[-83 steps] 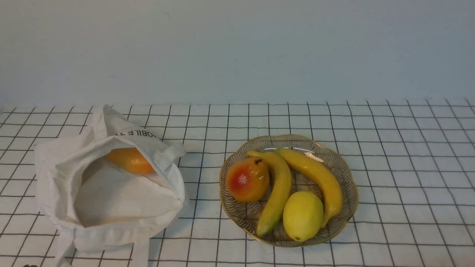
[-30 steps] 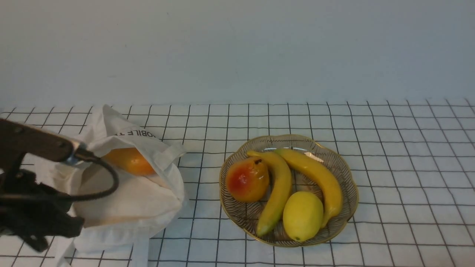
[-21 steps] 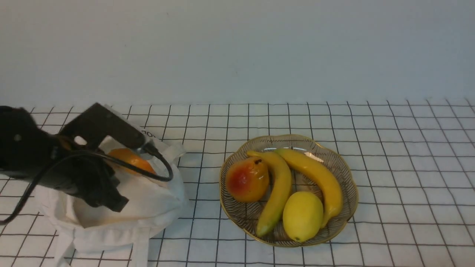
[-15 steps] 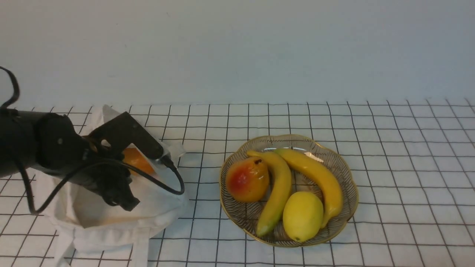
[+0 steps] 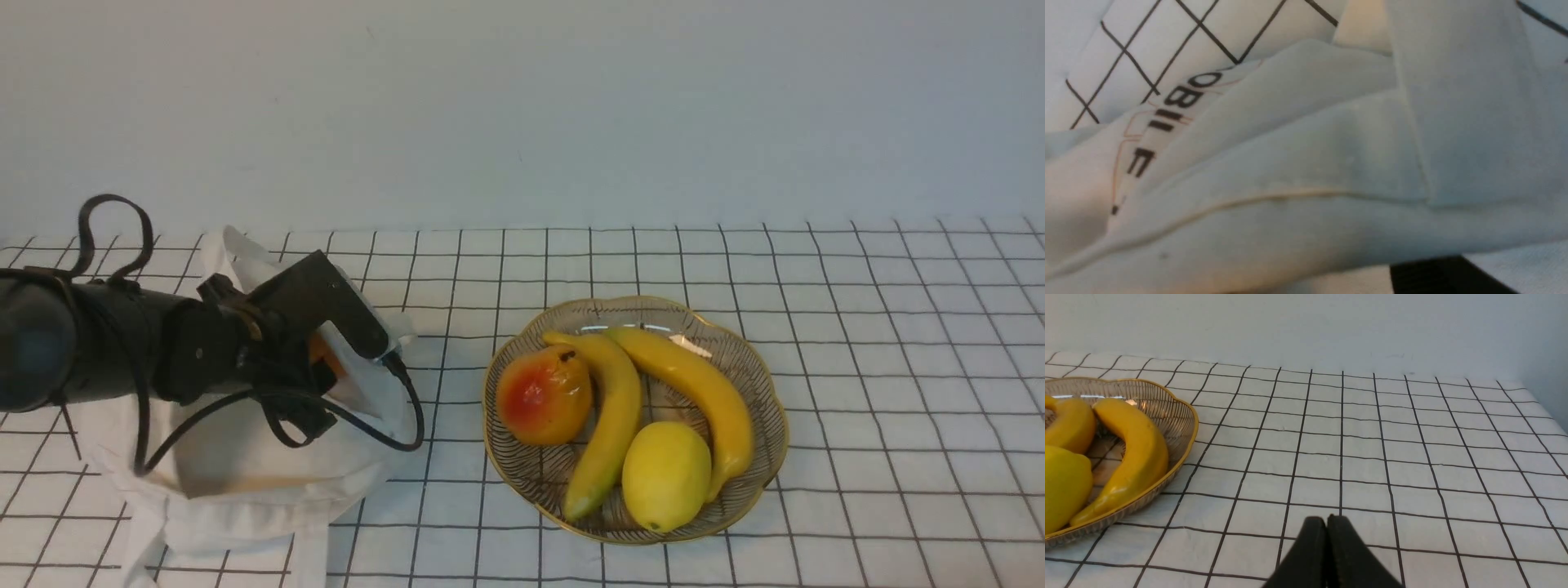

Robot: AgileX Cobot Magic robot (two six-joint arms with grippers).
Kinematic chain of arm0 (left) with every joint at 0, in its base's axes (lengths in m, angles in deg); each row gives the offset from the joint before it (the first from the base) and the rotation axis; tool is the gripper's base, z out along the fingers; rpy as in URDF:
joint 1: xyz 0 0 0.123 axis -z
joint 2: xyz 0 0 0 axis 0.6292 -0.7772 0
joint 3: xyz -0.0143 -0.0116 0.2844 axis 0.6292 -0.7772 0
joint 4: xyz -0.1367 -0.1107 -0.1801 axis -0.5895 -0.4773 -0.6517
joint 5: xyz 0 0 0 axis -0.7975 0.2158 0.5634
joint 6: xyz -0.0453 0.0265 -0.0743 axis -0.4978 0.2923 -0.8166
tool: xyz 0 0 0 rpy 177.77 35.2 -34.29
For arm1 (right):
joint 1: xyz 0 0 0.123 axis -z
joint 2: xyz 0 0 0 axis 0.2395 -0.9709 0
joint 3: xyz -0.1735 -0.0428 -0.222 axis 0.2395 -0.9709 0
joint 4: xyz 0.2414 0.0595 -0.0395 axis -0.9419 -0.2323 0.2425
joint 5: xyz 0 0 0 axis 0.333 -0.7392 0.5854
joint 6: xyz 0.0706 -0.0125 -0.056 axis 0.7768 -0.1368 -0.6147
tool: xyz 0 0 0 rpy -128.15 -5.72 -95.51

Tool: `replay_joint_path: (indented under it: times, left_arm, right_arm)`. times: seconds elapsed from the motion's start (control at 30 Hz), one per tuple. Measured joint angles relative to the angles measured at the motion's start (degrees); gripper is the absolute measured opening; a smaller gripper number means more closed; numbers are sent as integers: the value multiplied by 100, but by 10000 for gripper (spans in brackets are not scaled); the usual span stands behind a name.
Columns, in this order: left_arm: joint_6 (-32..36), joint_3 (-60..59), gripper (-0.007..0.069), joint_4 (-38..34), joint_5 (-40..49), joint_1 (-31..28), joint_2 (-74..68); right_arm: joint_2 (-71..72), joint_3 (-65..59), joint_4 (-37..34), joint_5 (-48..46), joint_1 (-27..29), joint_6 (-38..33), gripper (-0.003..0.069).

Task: Take the fruit out of the bag on the white checkered tablecloth and place them on the plate.
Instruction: 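Reach into the cloth bag and grasp the fruit inside with the left gripper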

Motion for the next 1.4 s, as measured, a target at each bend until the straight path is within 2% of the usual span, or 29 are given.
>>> replay_joint_path:
  times: [0.1, 0.27, 0.67, 0.83, 1.07, 1.4]
  left_arm:
    - [0, 4, 555, 231, -242, 0, -106]
    - [28, 4, 603, 290, -637, 0, -222]
    - [1105, 4, 603, 285, -910, 0, -195]
    - [1266, 4, 601, 285, -1428, -66, -187]
    - [1502, 4, 601, 279, -1594, -111, -439]
    - [2838, 11, 601, -910, -2568, -111, -836]
  right_arm:
    - [0, 0, 0, 0, 0, 0, -14]
    - [0, 0, 12, 0, 0, 0, -14]
    - [0, 0, 12, 0, 0, 0, -14]
    - [0, 0, 7, 0, 0, 0, -14]
    - [0, 0, 7, 0, 0, 0, -14]
    - [0, 0, 7, 0, 0, 0, -14]
